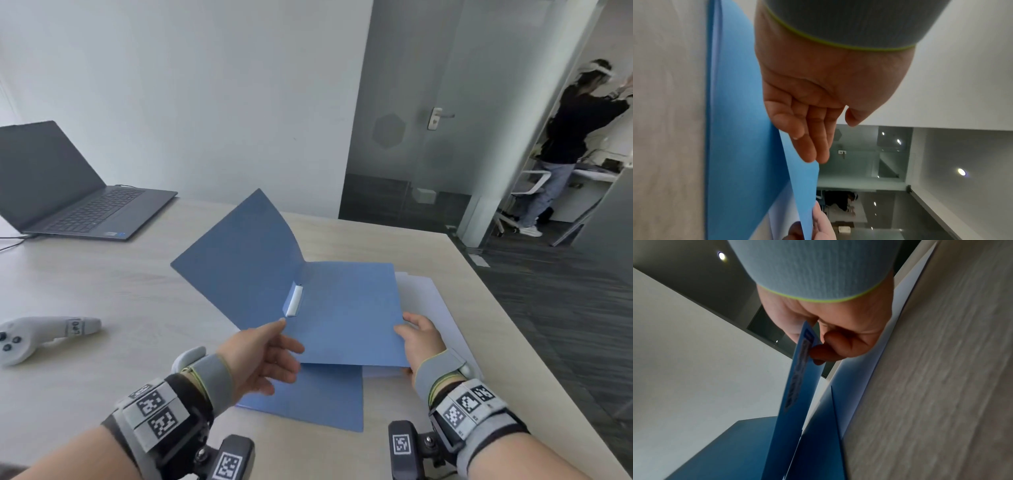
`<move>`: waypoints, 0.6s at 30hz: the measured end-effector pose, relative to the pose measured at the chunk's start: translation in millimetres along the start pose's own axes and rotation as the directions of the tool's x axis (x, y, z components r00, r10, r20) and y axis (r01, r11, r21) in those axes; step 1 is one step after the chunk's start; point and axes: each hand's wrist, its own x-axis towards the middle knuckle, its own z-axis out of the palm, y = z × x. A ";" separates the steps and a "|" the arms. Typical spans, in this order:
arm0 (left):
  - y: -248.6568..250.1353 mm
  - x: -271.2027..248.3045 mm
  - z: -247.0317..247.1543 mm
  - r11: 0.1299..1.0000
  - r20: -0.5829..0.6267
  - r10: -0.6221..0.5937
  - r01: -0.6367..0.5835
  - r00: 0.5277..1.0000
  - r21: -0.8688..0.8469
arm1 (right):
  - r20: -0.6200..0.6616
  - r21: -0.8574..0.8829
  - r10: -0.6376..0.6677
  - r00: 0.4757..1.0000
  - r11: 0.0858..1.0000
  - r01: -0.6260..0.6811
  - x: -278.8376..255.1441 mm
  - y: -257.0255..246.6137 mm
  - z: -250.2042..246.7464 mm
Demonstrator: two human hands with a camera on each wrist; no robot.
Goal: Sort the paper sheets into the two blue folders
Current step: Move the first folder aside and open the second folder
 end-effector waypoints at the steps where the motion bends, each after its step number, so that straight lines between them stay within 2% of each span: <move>1: 4.4 0.3 6.8 0.998 -0.011 0.058 -0.058 0.998 0.007 | 0.003 0.000 -0.003 1.000 1.000 0.003 0.0 0.9 -0.4; 5: 22.3 7.9 30.4 0.938 -0.075 0.295 -0.275 0.952 0.209 | 0.015 0.005 -0.016 1.000 1.000 0.016 -5.7 -1.5 -5.6; 8: 28.3 12.7 43.3 0.863 -0.084 0.374 -0.313 0.924 0.396 | 0.060 -0.004 0.002 0.998 1.000 -0.001 -15.3 -6.1 -9.5; 13: 30.2 26.1 78.7 0.741 0.029 0.333 -0.281 0.942 0.610 | 0.111 -0.099 0.050 0.993 0.994 -0.039 -19.5 -6.9 -21.8; 18: 18.4 46.2 108.6 0.494 0.135 0.178 -0.207 0.975 0.845 | 0.091 -0.262 0.013 0.996 0.965 0.011 -11.8 -8.0 -40.4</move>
